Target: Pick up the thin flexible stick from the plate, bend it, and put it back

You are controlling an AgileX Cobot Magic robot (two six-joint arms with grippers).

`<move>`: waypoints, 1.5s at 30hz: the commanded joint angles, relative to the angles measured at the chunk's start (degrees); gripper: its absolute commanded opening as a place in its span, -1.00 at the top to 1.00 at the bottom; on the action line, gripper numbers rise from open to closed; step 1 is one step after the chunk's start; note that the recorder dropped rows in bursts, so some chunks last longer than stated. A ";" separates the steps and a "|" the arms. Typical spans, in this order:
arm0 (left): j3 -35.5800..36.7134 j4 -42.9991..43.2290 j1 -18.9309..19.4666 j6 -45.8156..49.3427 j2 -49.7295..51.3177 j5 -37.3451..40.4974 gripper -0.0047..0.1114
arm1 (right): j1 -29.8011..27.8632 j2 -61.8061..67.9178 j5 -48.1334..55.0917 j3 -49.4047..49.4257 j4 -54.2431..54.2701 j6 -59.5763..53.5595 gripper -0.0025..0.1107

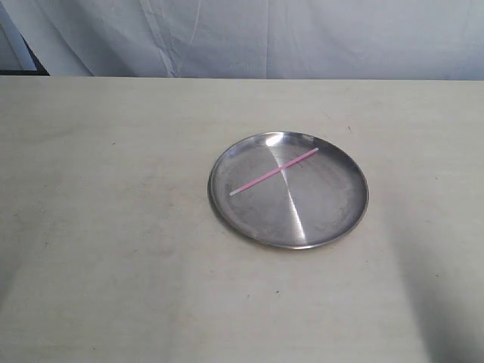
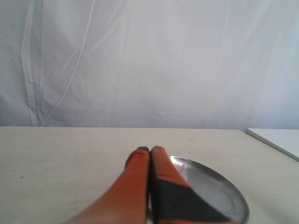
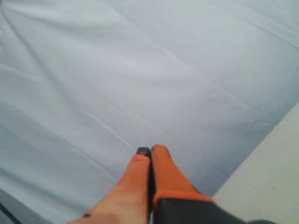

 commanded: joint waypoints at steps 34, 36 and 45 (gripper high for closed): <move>0.14 0.17 -0.31 0.01 -0.07 -0.59 0.92 | 10.91 93.58 51.55 -75.70 -56.48 1.19 0.97; 0.14 0.17 -0.31 0.01 -0.07 -0.59 0.92 | 12.88 100.37 53.37 -80.97 -54.67 0.19 0.97; 0.14 0.17 -0.31 0.01 -0.07 -0.59 0.92 | 17.28 119.60 63.40 -97.83 -51.39 -4.20 0.97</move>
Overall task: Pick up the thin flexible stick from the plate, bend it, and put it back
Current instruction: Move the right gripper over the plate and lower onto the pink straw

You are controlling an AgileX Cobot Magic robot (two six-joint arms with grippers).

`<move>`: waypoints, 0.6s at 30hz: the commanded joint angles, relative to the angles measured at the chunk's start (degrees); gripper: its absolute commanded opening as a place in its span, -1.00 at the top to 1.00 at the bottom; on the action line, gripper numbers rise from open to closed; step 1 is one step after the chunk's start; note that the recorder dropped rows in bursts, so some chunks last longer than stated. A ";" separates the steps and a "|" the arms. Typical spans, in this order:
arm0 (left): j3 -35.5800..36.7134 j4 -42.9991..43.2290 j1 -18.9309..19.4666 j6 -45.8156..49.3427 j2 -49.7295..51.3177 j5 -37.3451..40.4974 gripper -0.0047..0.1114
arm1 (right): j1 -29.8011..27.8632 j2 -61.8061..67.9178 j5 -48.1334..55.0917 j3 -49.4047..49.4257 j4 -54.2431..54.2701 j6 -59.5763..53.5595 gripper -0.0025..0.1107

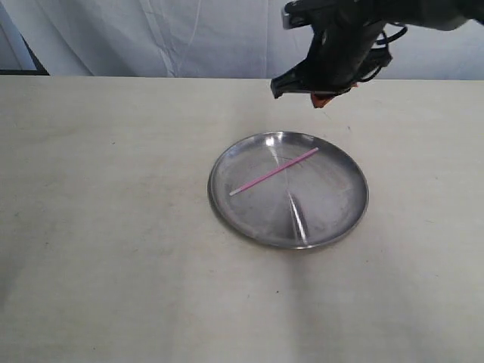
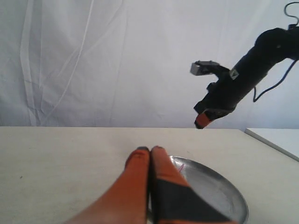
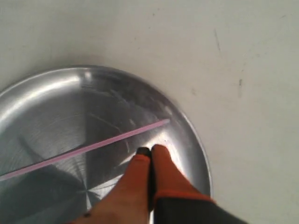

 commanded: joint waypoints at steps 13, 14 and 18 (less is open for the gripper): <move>0.14 0.17 -0.31 0.01 -0.07 -0.34 0.92 | 0.89 14.89 -2.57 -4.95 7.97 -1.78 0.97; 0.14 0.17 -0.31 0.01 -0.07 -0.34 0.92 | 0.89 15.25 -2.68 -4.95 8.11 -1.78 0.97; 0.14 0.17 -0.31 0.01 -0.07 -0.34 0.92 | 0.89 15.57 -1.36 -4.95 8.11 -1.78 0.97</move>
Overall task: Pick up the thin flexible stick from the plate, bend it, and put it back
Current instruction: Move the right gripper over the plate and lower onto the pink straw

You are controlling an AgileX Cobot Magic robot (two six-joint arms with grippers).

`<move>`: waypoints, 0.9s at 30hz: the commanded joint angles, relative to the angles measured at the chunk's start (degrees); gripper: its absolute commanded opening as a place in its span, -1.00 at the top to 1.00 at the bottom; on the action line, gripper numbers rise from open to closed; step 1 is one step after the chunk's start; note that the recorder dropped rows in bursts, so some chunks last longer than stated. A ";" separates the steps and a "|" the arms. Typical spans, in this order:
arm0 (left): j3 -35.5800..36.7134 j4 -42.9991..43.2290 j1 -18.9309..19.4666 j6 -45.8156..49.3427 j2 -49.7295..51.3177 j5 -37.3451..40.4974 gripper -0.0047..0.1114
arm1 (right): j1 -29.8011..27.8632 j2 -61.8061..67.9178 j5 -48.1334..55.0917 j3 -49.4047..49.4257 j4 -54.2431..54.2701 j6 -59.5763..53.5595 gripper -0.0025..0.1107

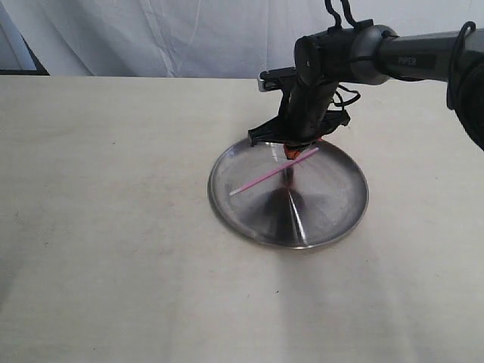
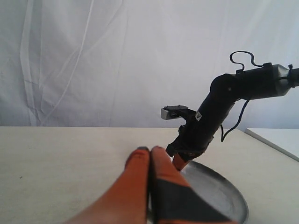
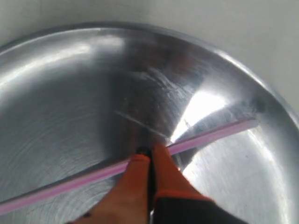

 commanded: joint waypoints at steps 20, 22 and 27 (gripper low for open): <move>0.14 0.17 -0.31 0.01 -0.07 -0.34 0.92 | 0.34 1.06 -11.96 -0.32 -3.57 -0.38 0.97; 0.14 0.17 -0.31 0.01 -0.07 -0.34 0.92 | 0.34 2.18 -10.34 -0.32 -8.64 -0.38 0.97; 0.14 0.17 -0.31 0.01 -0.07 -0.34 0.92 | 0.34 4.44 -2.78 -0.32 -13.27 -0.38 0.97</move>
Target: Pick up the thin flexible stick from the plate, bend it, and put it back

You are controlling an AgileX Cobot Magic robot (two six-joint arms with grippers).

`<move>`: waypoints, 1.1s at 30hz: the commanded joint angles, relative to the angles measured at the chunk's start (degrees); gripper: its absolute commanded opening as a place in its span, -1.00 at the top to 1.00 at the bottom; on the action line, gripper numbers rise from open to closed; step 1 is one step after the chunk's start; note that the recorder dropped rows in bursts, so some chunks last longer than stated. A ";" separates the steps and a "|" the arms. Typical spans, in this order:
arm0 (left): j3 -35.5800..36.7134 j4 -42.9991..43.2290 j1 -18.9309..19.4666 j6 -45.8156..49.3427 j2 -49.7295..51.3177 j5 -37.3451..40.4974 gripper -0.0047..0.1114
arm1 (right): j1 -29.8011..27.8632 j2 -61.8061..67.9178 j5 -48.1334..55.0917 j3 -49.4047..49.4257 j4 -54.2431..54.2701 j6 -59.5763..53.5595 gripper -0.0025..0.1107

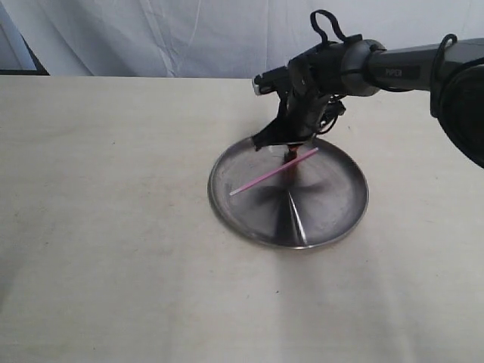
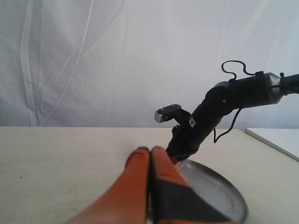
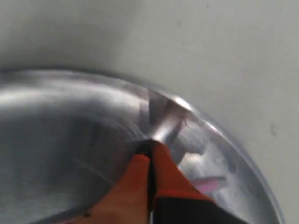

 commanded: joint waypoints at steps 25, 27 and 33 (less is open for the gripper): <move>0.14 0.17 -0.31 0.01 -0.07 -0.34 0.92 | -0.09 -2.51 31.41 -0.18 15.82 -27.59 0.97; 0.14 0.17 -0.31 0.01 -0.07 -0.34 0.92 | -0.09 -2.80 31.41 -0.18 17.77 -27.59 0.97; 0.14 0.17 -0.31 0.01 -0.07 -0.34 0.92 | -0.09 -4.80 31.41 -0.18 20.13 -28.81 0.79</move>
